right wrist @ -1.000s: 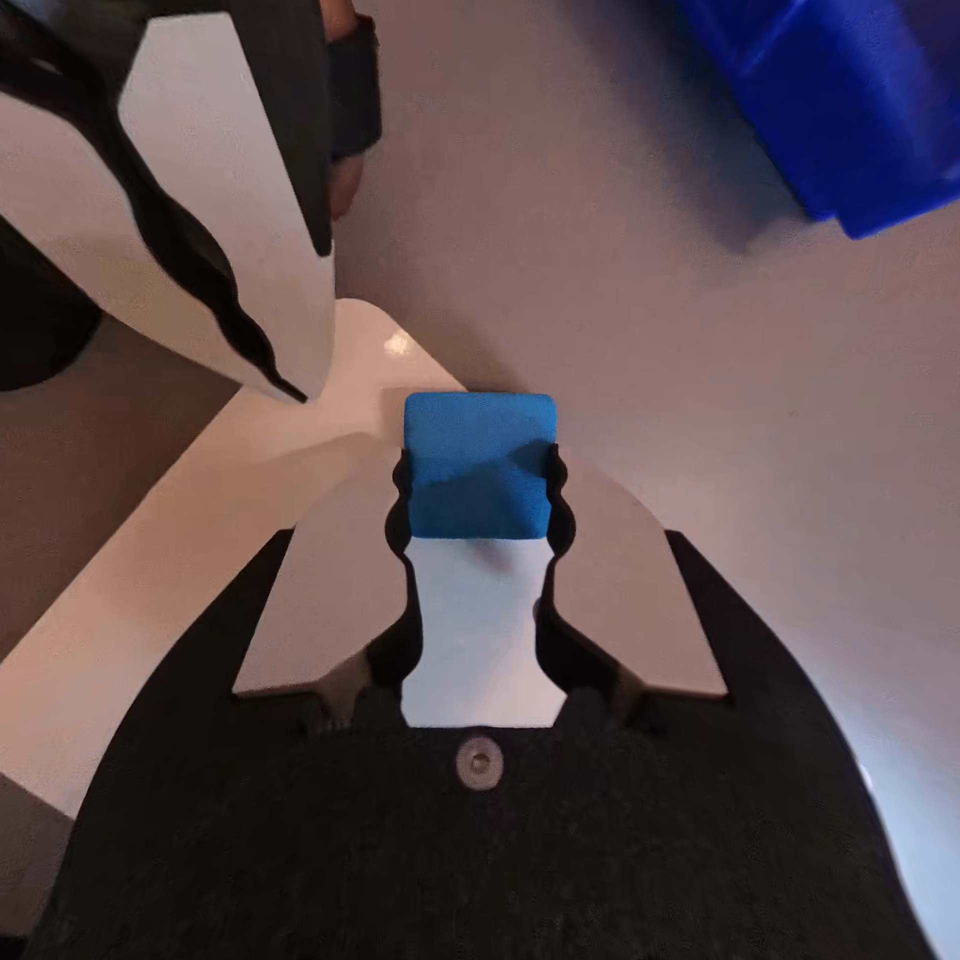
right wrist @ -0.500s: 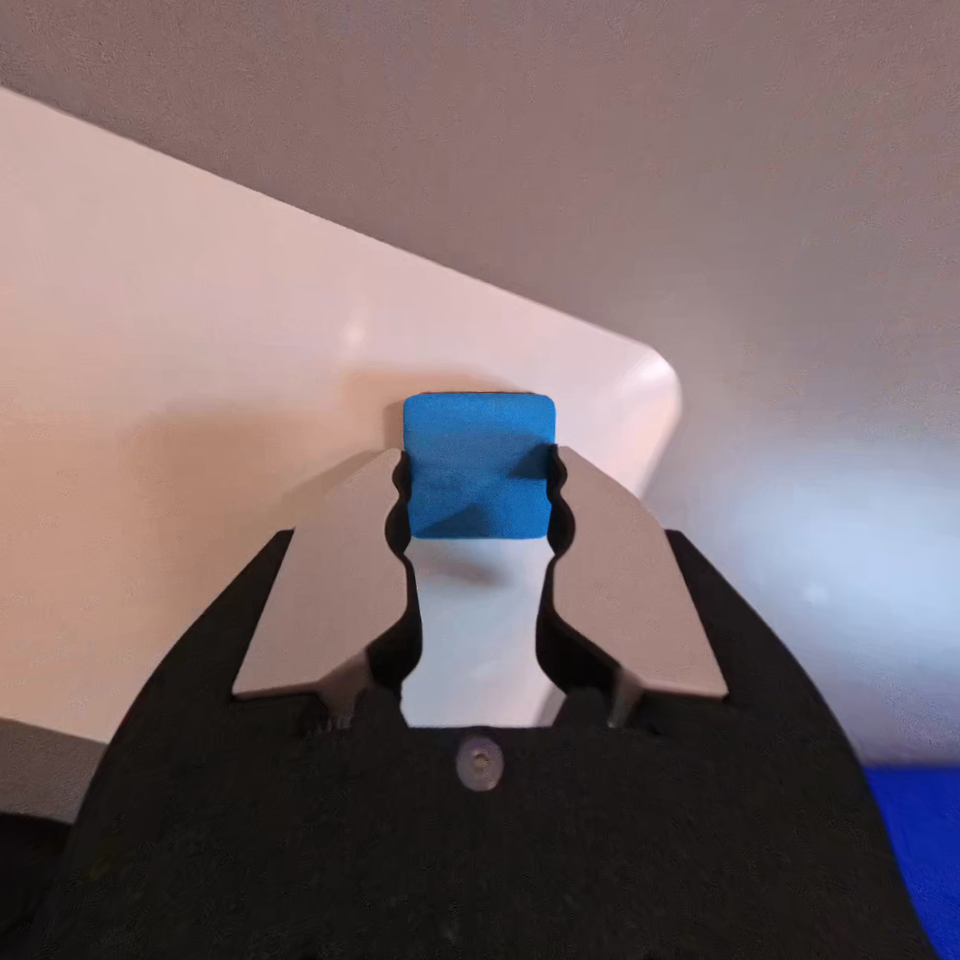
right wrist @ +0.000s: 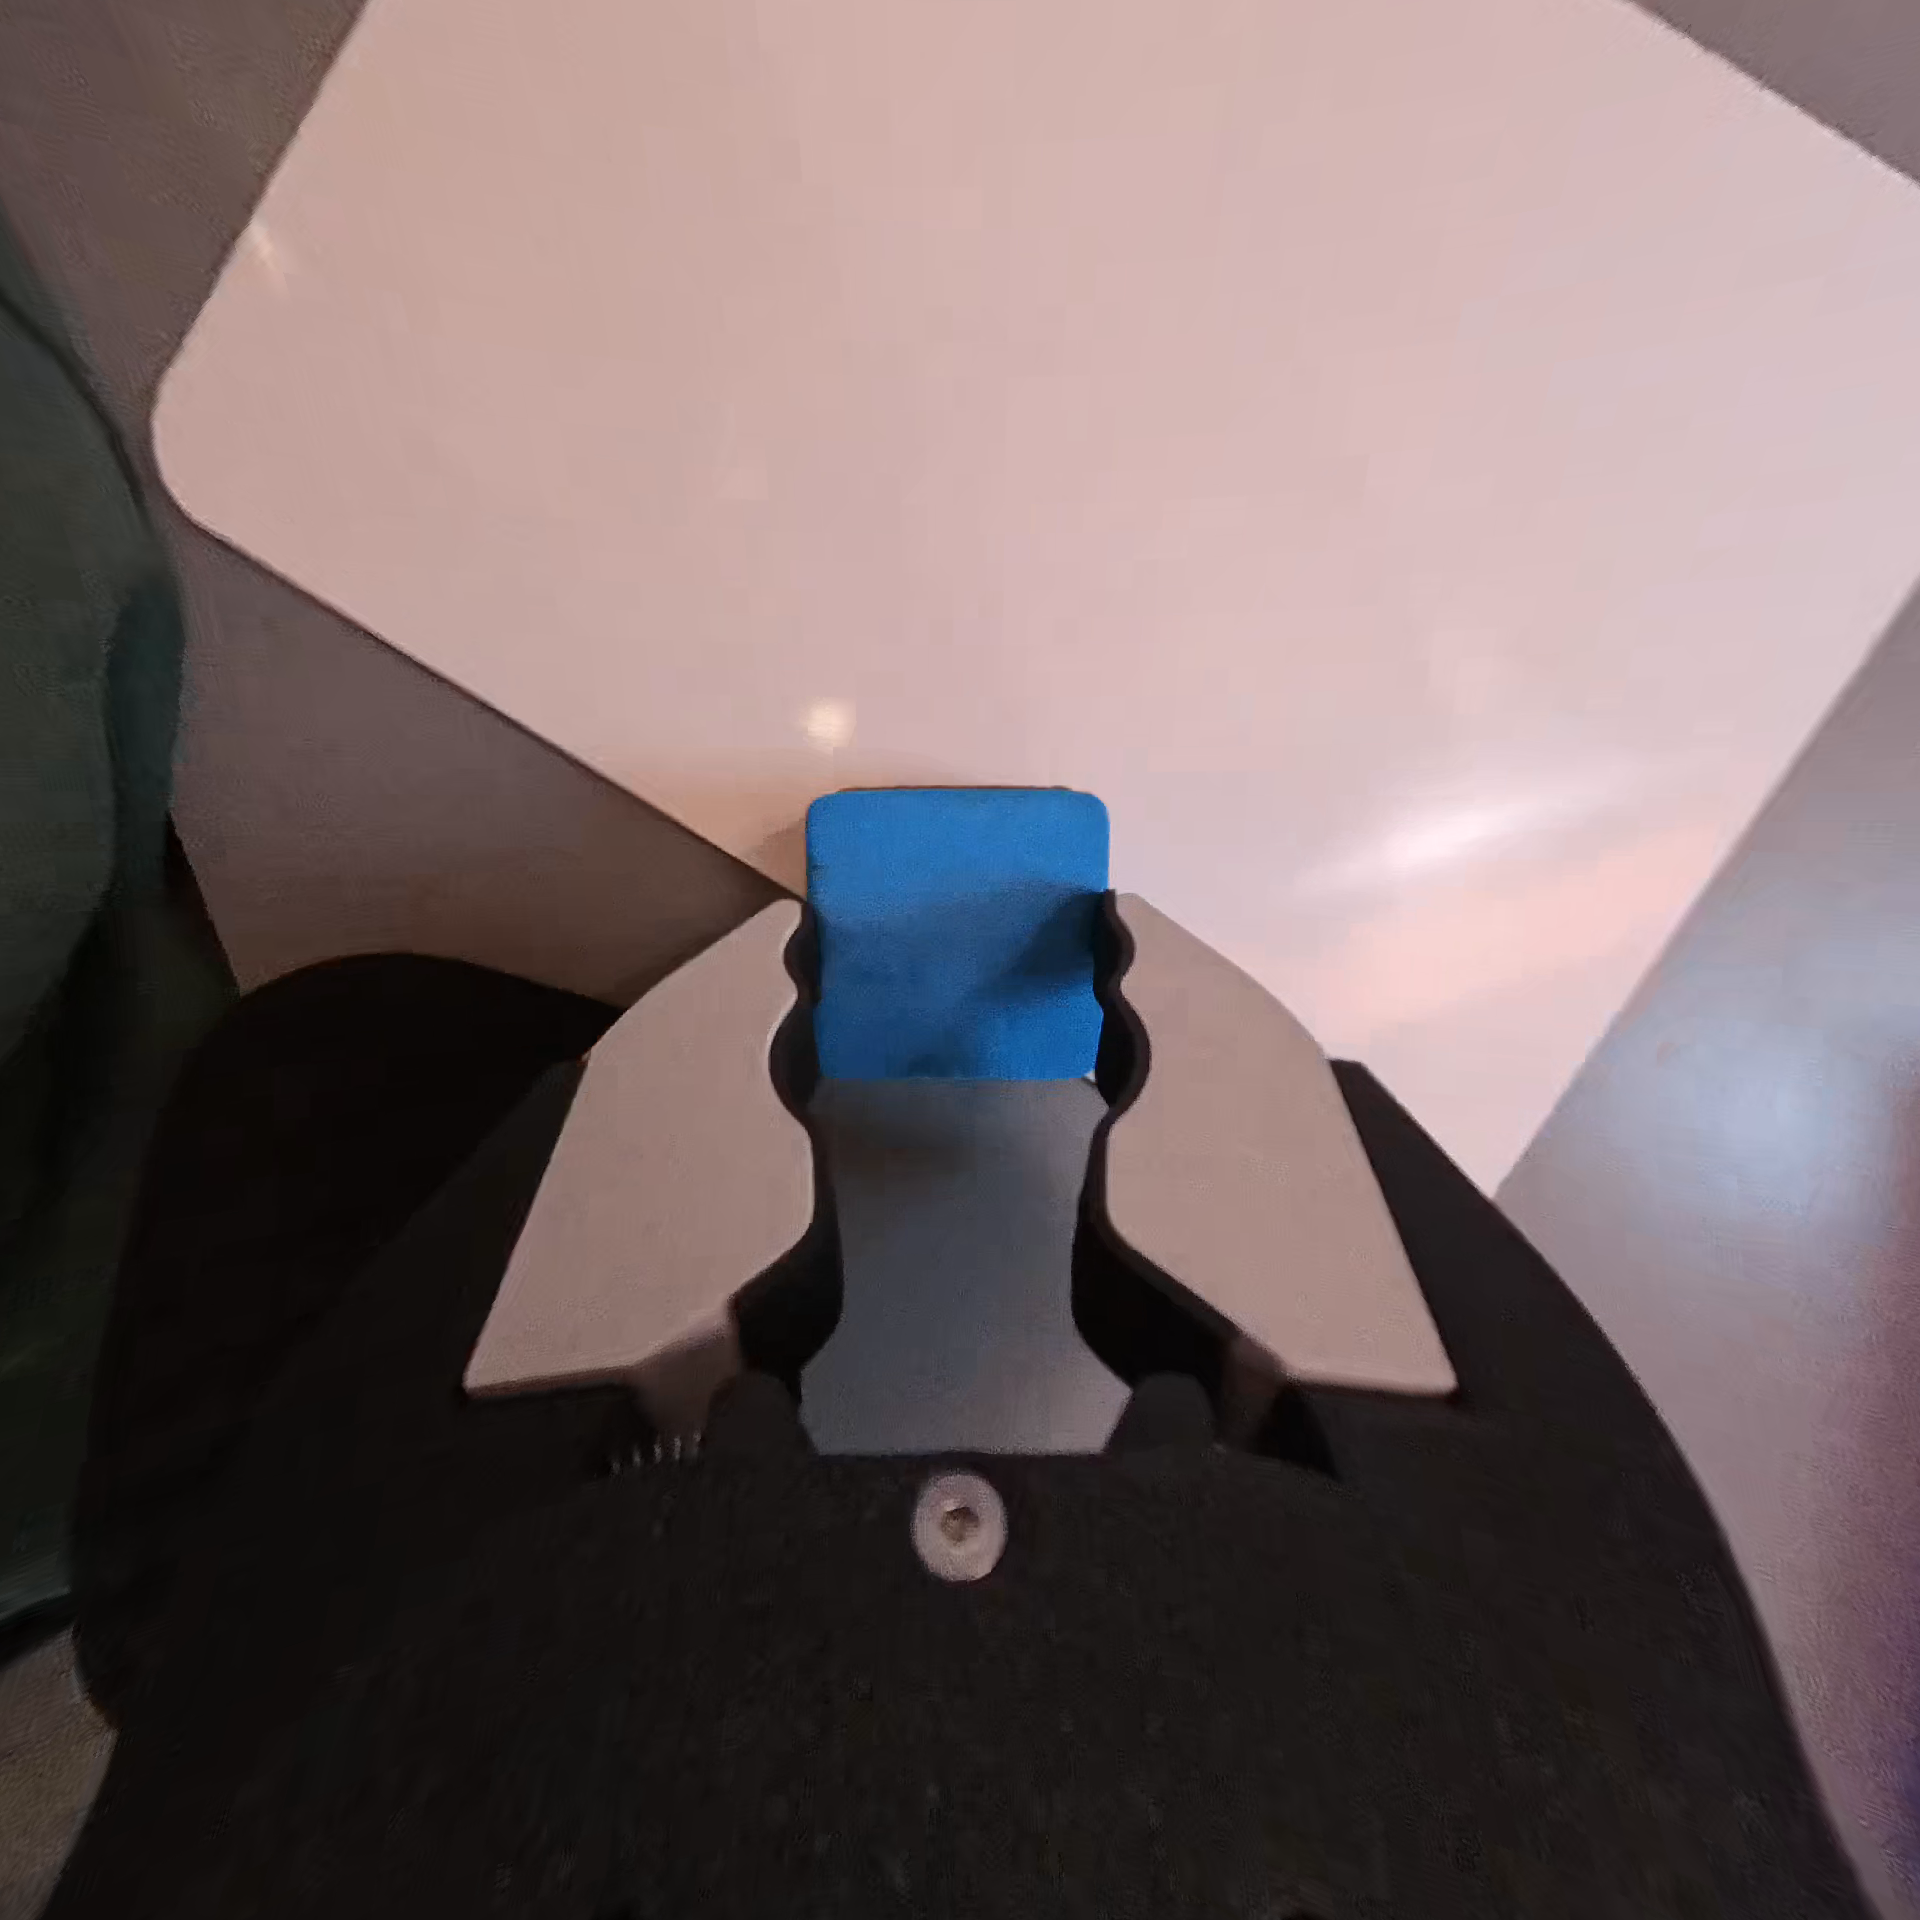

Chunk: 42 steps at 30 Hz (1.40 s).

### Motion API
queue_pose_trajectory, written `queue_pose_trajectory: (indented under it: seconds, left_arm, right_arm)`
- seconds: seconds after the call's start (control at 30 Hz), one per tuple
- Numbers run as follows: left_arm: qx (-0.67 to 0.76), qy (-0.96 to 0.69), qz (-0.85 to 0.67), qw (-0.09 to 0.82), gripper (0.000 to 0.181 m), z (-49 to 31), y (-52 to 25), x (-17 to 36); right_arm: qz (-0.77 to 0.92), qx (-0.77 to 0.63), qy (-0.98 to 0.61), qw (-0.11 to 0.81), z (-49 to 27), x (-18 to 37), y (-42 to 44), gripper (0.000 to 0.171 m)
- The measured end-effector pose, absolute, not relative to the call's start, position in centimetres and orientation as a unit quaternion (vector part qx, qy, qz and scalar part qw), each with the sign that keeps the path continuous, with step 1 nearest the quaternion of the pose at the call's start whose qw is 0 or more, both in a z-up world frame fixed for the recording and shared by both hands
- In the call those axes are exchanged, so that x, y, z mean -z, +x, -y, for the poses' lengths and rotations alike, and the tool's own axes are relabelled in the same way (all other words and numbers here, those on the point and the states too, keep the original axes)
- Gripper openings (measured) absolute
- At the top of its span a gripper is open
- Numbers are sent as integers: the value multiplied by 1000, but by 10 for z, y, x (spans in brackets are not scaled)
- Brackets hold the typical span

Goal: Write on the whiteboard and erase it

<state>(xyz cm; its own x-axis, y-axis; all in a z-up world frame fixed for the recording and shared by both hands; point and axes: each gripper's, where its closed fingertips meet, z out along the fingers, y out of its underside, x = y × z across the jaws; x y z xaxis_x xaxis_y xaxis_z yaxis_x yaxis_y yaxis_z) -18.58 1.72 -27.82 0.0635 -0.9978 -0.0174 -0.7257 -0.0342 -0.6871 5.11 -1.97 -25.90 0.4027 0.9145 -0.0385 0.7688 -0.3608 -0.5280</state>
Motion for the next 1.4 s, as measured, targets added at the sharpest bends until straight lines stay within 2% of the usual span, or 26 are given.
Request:
queue_pose_trajectory:
  seconds: [0.1,0.23,0.33,0.4,0.6,0.83,1.0,1.17,1.23,1.4]
  left_arm:
    - [251,-652,-659,279,0,-16,-186,277]
    - [337,-641,-612,316,0,-21,-175,257]
    - [360,-638,-580,357,0,-32,-168,243]
    - [359,-647,-560,373,15,-41,-164,241]
    - [368,-658,-521,400,25,-53,-160,239]
    - [409,-659,-472,418,26,-64,-164,226]
    - [416,-665,-466,409,25,-67,-165,227]
    - [411,-663,-473,411,24,-65,-165,228]
    - [406,-662,-475,414,24,-65,-166,228]
    - [402,-662,-473,419,24,-66,-166,227]
  right_arm:
    - [452,-195,-821,289,-10,245,67,51]
    - [432,-180,-809,354,-44,234,72,51]
    - [436,-174,-803,368,-69,230,63,52]
    - [440,-178,-796,375,-88,227,53,52]
    - [384,-137,-827,387,-180,223,46,52]
    - [273,-111,-880,372,-263,253,69,52]
    - [246,-74,-892,372,-279,270,85,53]
    - [245,-58,-886,390,-282,266,81,74]
    - [258,-74,-872,409,-273,249,69,81]
    - [339,-134,-790,493,-223,182,38,83]
